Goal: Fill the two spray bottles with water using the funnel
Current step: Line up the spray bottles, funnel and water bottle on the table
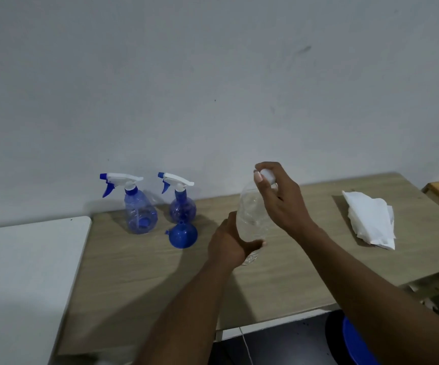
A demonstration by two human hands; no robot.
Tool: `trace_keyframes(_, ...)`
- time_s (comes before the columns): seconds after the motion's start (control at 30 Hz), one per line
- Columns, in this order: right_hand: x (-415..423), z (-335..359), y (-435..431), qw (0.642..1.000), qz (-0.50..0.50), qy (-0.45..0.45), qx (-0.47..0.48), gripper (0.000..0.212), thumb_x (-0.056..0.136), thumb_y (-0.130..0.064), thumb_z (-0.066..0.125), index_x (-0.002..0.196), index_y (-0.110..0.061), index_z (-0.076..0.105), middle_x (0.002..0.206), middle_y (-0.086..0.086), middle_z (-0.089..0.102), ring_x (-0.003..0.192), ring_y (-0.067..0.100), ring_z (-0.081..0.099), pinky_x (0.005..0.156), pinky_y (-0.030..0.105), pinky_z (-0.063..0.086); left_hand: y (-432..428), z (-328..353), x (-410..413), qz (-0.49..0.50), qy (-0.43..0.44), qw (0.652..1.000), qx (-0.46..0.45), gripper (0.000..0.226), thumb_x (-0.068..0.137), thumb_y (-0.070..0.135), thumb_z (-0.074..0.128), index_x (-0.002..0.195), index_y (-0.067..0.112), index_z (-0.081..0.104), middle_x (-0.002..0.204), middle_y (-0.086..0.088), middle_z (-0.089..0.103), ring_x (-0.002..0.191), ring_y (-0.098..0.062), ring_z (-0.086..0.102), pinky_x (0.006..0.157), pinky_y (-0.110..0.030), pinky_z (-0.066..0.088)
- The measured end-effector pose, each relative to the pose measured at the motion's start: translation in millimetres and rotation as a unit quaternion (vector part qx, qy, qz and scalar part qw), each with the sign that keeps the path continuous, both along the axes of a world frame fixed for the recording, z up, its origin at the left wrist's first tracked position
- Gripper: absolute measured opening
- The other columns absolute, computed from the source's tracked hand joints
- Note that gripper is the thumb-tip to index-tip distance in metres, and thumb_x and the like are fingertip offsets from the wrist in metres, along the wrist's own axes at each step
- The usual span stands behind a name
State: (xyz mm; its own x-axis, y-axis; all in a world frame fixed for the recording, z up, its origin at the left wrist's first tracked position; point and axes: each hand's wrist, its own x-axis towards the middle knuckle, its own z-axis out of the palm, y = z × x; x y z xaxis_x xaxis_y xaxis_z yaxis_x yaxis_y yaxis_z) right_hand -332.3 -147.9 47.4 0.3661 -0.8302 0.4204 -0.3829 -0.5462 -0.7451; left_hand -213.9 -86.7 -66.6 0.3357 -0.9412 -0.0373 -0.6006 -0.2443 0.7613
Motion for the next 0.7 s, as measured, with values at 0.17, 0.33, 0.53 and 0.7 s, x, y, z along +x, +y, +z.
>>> trace_keyframes(0.17,15.6,-1.5,0.3,0.995,-0.071,-0.067,0.027,0.036,0.092,-0.049,0.065,0.099,-0.014,0.059,0.091,-0.013,0.067,0.086,0.003,0.064,0.07,0.018,0.051,-3.5,1.0,-1.7,0.001,-0.021,0.999,0.032,0.09,0.053,0.076,0.075,0.128,0.042,0.036,0.127,0.011,0.061,0.114,-0.017,0.059,0.09,-0.04,0.053)
trace_keyframes(0.33,4.8,-11.8,-2.8,0.988,-0.018,-0.098,0.117,0.055,0.079,-0.064,0.072,0.112,-0.024,0.053,0.108,-0.009,0.066,0.102,0.005,0.064,0.086,0.029,0.055,1.6,0.8,8.0,-0.044,-0.042,0.998,0.015,0.109,0.042,0.084,0.076,0.134,0.041,0.035,0.13,0.012,0.056,0.116,-0.014,0.057,0.09,-0.04,0.055)
trace_keyframes(0.53,-31.4,-77.7,6.1,0.971,0.033,-0.069,0.228,0.102,0.054,-0.068,0.087,0.138,-0.037,0.038,0.141,-0.009,0.052,0.129,0.013,0.054,0.101,0.048,0.053,20.7,-12.7,59.5,-0.012,-0.209,0.975,0.072,0.102,0.07,0.065,0.069,0.151,0.025,0.023,0.15,-0.002,0.032,0.138,-0.025,0.034,0.107,-0.043,0.038)
trace_keyframes(0.7,-40.2,-113.0,11.5,0.966,0.027,-0.019,0.255,0.108,0.048,-0.058,0.095,0.138,-0.038,0.038,0.131,-0.019,0.055,0.122,0.004,0.055,0.099,0.045,0.054,23.9,-20.6,96.6,0.037,-0.308,0.947,0.087,0.07,0.089,0.034,0.058,0.151,0.02,0.029,0.157,-0.01,0.024,0.137,-0.032,0.037,0.105,-0.046,0.039)
